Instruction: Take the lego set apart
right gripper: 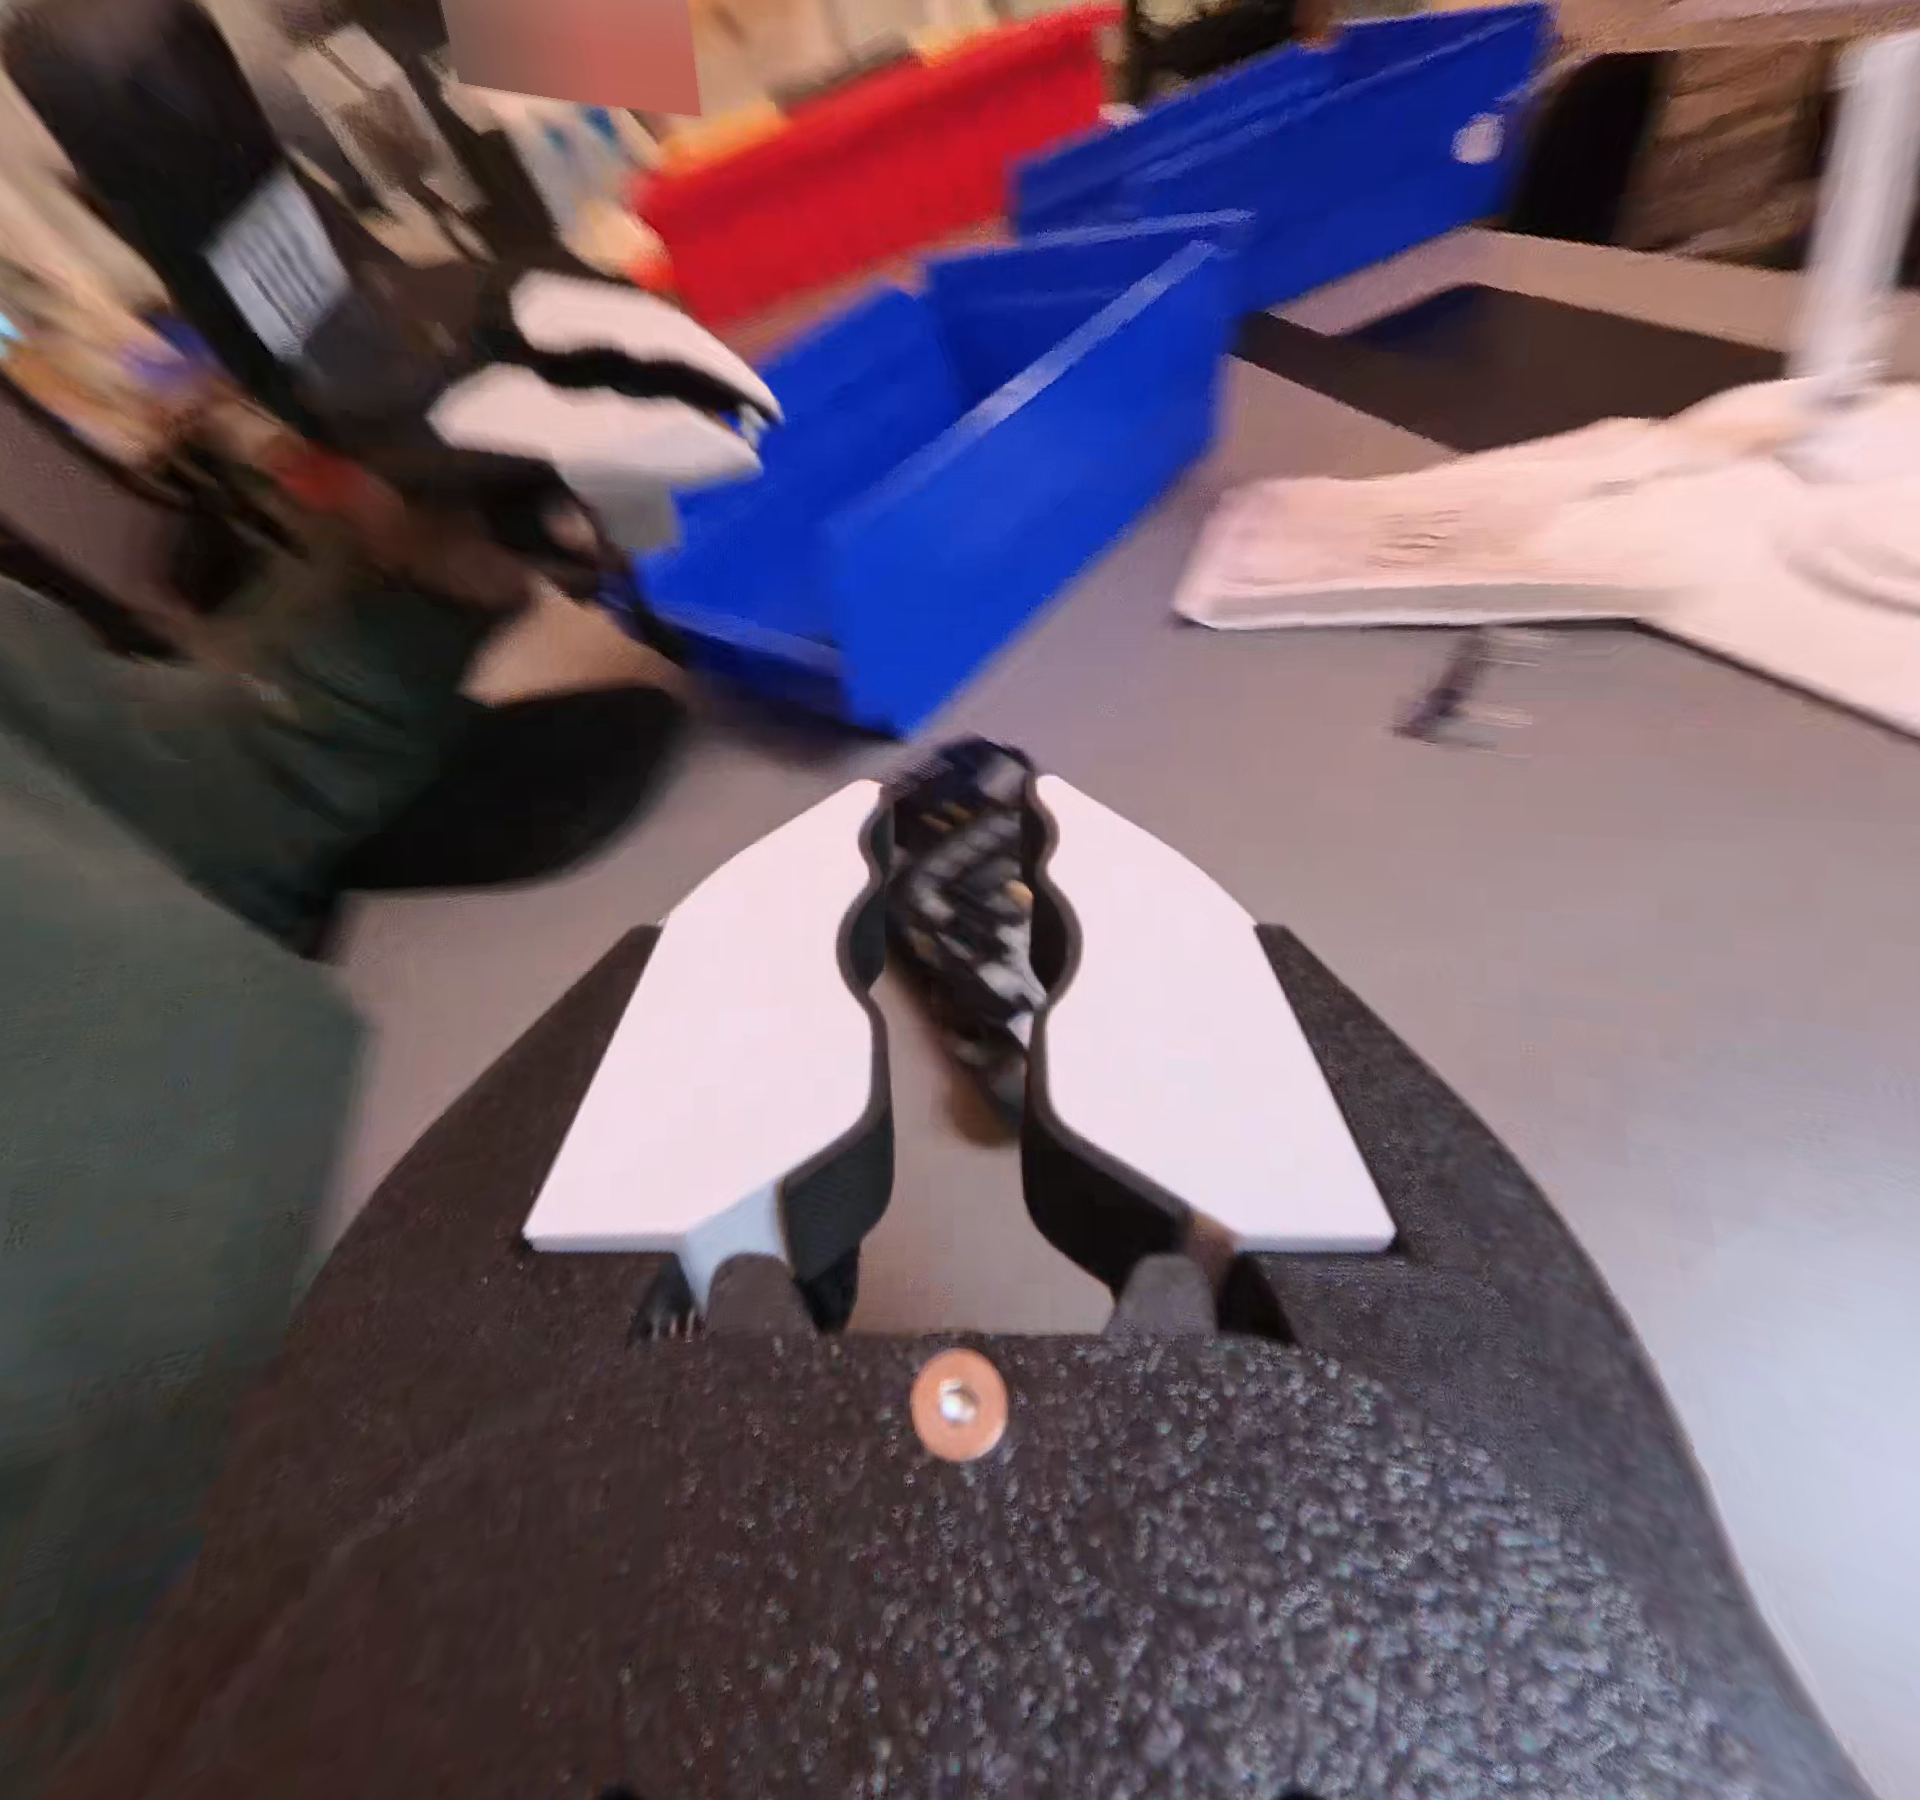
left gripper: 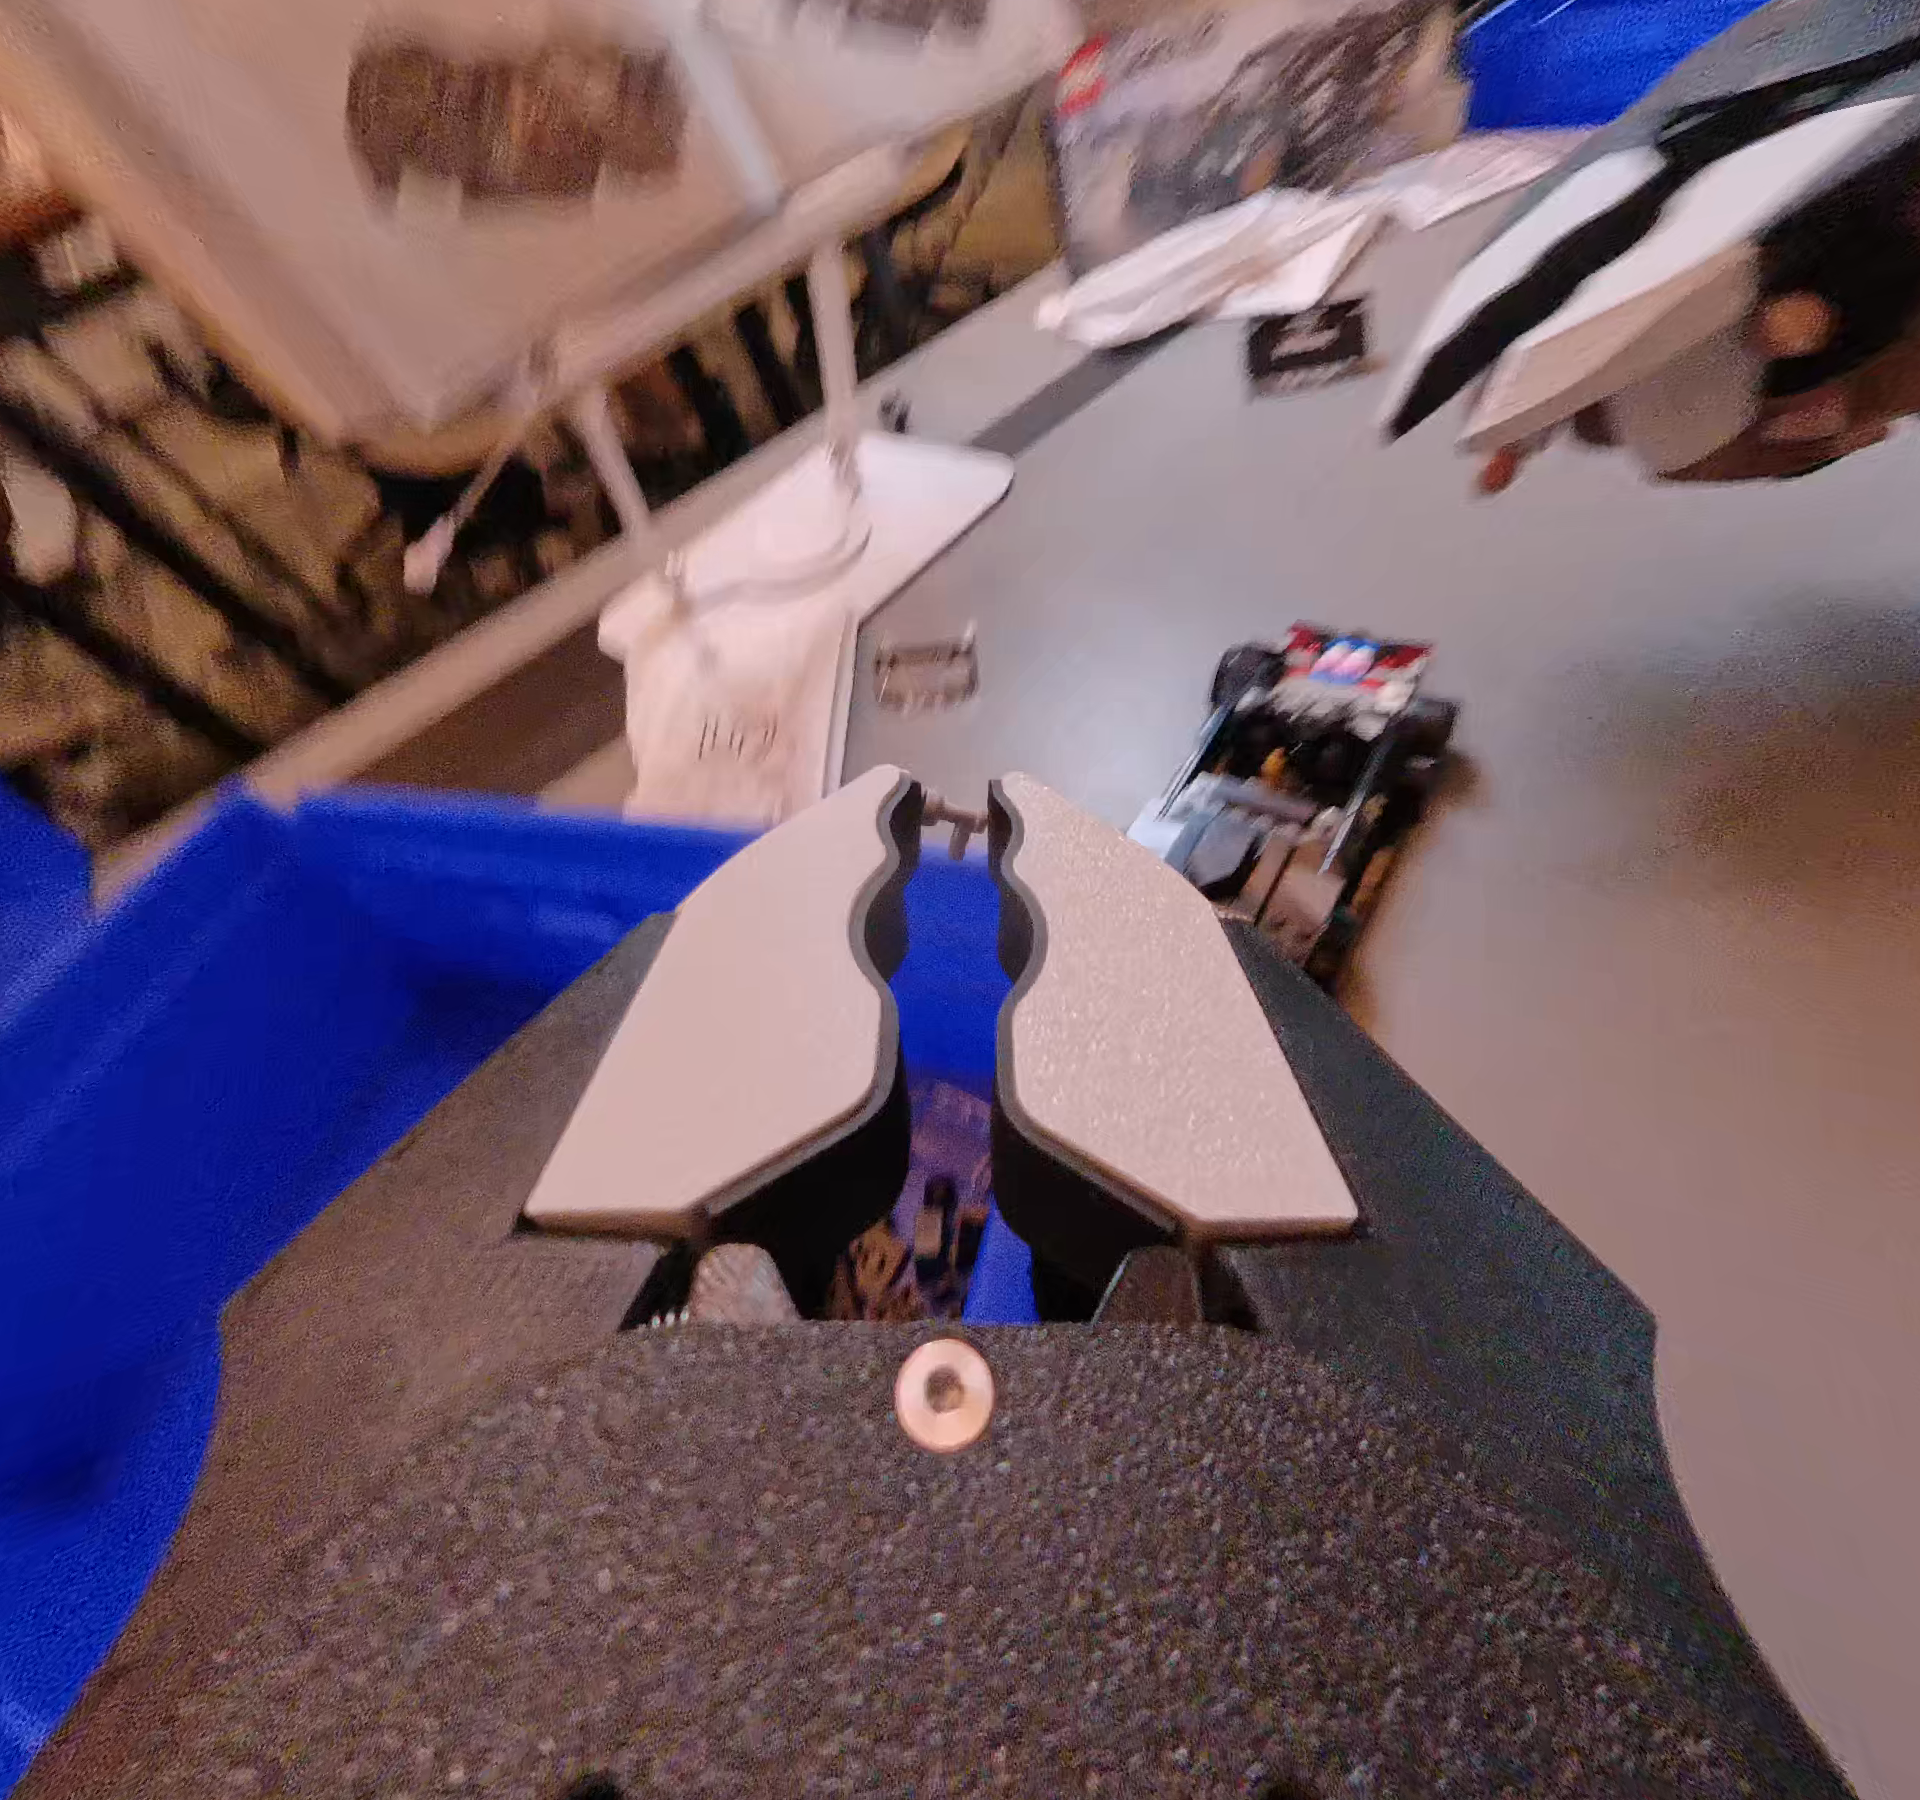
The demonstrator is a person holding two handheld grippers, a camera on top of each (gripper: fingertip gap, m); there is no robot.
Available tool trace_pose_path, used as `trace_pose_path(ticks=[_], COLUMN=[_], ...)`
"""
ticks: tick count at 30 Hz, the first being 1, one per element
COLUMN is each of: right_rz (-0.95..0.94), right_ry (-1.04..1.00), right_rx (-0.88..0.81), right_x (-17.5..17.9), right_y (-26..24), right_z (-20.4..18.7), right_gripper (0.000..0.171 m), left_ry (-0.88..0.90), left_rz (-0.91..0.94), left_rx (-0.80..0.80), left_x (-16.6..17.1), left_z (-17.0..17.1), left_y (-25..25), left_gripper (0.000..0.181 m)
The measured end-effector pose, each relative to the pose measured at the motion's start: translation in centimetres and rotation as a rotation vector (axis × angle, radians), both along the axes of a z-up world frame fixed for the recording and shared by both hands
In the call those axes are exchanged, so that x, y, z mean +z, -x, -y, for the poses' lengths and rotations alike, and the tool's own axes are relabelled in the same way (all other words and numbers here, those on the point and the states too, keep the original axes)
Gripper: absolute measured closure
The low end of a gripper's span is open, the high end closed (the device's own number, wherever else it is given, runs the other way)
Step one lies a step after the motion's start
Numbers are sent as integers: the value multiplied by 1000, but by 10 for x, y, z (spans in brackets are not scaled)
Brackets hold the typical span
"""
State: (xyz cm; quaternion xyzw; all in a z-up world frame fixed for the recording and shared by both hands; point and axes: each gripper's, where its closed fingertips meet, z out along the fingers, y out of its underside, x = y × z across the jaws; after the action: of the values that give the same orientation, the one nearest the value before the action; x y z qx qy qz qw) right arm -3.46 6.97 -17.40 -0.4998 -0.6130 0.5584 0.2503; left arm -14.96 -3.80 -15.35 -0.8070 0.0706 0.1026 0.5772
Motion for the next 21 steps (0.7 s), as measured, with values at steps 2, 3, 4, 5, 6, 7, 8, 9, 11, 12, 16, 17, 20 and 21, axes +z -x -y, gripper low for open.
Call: trace_pose_path(ticks=[2,3,4,5,6,7,8,9,11,12,16,17,20,21], right_rz=[55,76,99,120,134,144,154,160,169,177,195,198,221,228], right_ry=[-161,-214,-250,-274,-289,-299,-309,-321,-342,-355,-473,-500,-556,-585], right_rx=[-70,-85,-83,-76,-70,-56,-40,-27,14,38,104,117,188,197], right_x=[-20,-29,-38,-47,-53,-58,-61,-63,-64,-65,-72,-74,-79,-81], right_y=[0,0,0,2,4,6,8,11,17,19,27,29,29,29], right_z=[-21,-27,-29,-30,-30,-29,-28,-28,-25,-23,-21,-21,-16,-17], right_gripper=[150,151,151,151,151,151,151,151,151,151,152,152,157,159], left_ry=[98,134,182,227,260,293,322,335,334,322,204,174,88,67], left_rz=[101,128,147,168,192,232,276,305,325,328,319,299,236,219], left_rx=[80,121,136,153,161,149,134,120,109,108,57,43,-15,-30], left_x=[-23,-32,-42,-51,-58,-65,-70,-73,-73,-71,-49,-43,-27,-23], left_z=[8,11,14,17,18,19,20,20,21,20,15,13,9,8], left_y=[25,35,40,44,45,43,39,37,35,36,30,27,16,13], left_gripper=[169,169,169,169,163,154,144,137,127,123,122,124,132,134])
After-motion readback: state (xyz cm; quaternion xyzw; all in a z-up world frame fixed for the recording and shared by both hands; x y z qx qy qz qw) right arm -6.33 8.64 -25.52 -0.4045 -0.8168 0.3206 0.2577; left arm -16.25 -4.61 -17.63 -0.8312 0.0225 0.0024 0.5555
